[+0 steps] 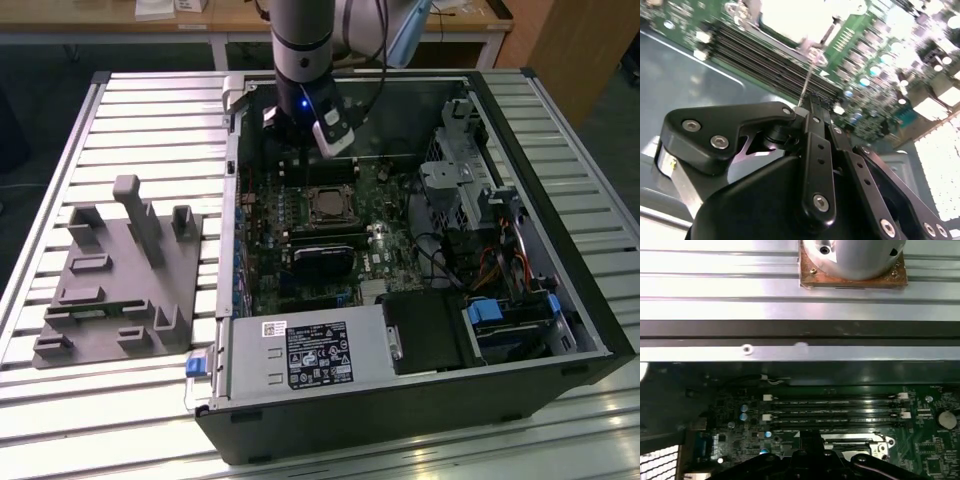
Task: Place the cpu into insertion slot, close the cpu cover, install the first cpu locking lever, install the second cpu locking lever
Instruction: 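Install the first cpu locking lever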
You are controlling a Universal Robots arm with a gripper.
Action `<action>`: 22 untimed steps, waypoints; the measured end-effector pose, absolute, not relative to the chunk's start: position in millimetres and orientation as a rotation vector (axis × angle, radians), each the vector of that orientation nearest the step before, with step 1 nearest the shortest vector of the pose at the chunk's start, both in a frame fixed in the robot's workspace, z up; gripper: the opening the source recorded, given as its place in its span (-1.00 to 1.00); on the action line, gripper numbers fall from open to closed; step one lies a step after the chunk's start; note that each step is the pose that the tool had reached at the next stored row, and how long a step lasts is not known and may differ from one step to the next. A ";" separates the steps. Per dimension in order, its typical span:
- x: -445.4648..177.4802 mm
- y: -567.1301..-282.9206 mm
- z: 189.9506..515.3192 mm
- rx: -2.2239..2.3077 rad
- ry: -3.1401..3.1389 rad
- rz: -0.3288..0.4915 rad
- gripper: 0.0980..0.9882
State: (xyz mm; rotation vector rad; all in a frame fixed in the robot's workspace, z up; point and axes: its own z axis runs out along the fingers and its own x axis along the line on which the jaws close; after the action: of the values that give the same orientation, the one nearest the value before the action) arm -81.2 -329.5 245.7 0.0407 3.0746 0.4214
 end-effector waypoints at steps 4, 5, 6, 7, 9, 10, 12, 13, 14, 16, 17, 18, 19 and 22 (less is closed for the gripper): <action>-65.2 -329.1 245.4 0.041 3.075 0.419 -0.98; -61.3 -329.0 245.4 0.041 3.075 0.418 -0.98; -57.7 -328.8 245.3 0.040 3.075 0.417 -0.98; -54.6 -328.7 245.3 0.041 3.075 0.415 -0.98; -48.8 -328.4 245.2 0.041 3.076 0.412 -0.98; -46.9 -328.3 245.2 0.041 3.076 0.411 -0.98; -45.6 -328.3 245.2 0.040 3.076 0.408 -0.98; -45.6 -328.3 245.2 0.041 3.076 0.407 -0.98; -45.6 -328.3 245.2 0.041 3.077 0.406 -0.98; -45.6 -328.3 245.2 0.040 3.077 0.405 -0.98; -45.6 -328.2 244.9 0.040 3.074 0.405 -0.98; -45.6 -328.2 244.0 0.039 3.069 0.404 -0.98; -45.6 -328.2 243.1 0.038 3.064 0.404 -0.98; -45.8 -328.3 241.0 0.034 3.045 0.402 -0.98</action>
State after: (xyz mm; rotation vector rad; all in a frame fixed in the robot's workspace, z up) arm -45.8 -328.3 241.0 0.0336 3.0451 0.4017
